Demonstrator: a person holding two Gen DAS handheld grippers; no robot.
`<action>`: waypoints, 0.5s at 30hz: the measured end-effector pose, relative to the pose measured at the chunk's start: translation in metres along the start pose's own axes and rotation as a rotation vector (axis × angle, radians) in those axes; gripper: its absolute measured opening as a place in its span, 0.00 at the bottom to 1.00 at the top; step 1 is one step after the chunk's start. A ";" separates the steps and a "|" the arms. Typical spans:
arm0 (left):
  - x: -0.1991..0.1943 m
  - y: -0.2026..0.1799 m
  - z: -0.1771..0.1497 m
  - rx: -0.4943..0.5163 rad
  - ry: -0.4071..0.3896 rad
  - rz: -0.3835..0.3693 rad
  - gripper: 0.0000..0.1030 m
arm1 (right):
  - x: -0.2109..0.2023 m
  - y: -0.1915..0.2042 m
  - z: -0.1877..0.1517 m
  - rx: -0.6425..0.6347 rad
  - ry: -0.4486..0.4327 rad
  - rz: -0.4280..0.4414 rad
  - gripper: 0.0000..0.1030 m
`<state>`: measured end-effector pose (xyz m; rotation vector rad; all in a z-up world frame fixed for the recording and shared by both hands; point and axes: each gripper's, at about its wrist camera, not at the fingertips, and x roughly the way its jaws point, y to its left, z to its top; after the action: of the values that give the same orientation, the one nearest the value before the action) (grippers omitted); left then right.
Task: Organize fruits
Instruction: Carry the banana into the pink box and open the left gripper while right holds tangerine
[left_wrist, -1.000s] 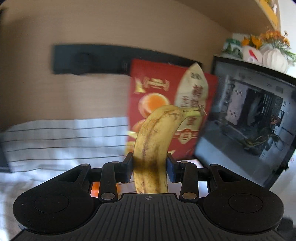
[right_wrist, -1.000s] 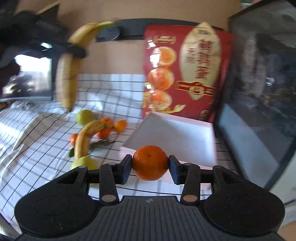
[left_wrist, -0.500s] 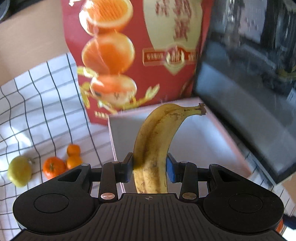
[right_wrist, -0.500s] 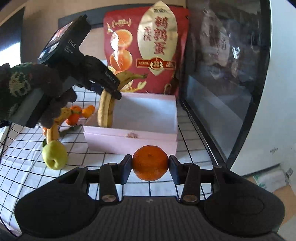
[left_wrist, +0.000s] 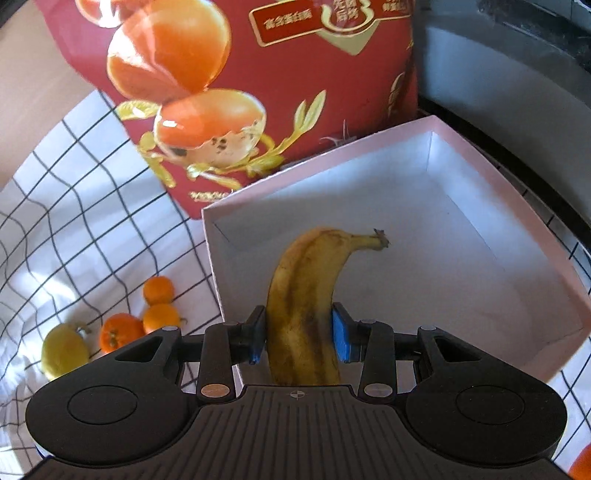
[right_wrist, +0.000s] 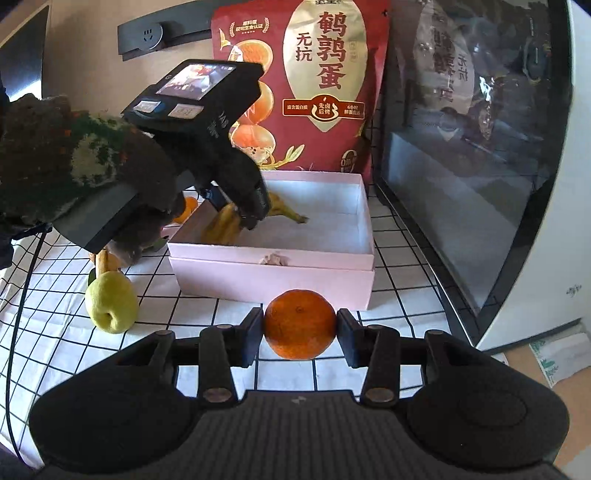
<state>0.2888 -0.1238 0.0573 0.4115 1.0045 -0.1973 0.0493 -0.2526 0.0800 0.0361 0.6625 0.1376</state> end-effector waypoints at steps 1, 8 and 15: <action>0.001 0.003 -0.001 -0.008 0.013 -0.004 0.40 | -0.001 -0.002 -0.001 0.007 0.002 0.000 0.41; -0.005 0.032 -0.011 -0.091 0.017 -0.104 0.38 | 0.006 -0.017 -0.002 0.074 0.021 0.014 0.41; -0.061 0.067 -0.027 -0.246 -0.224 -0.224 0.38 | 0.007 -0.013 0.017 0.051 -0.014 0.073 0.41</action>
<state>0.2588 -0.0531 0.1130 0.0498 0.8398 -0.3103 0.0668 -0.2640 0.0876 0.1102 0.6512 0.1901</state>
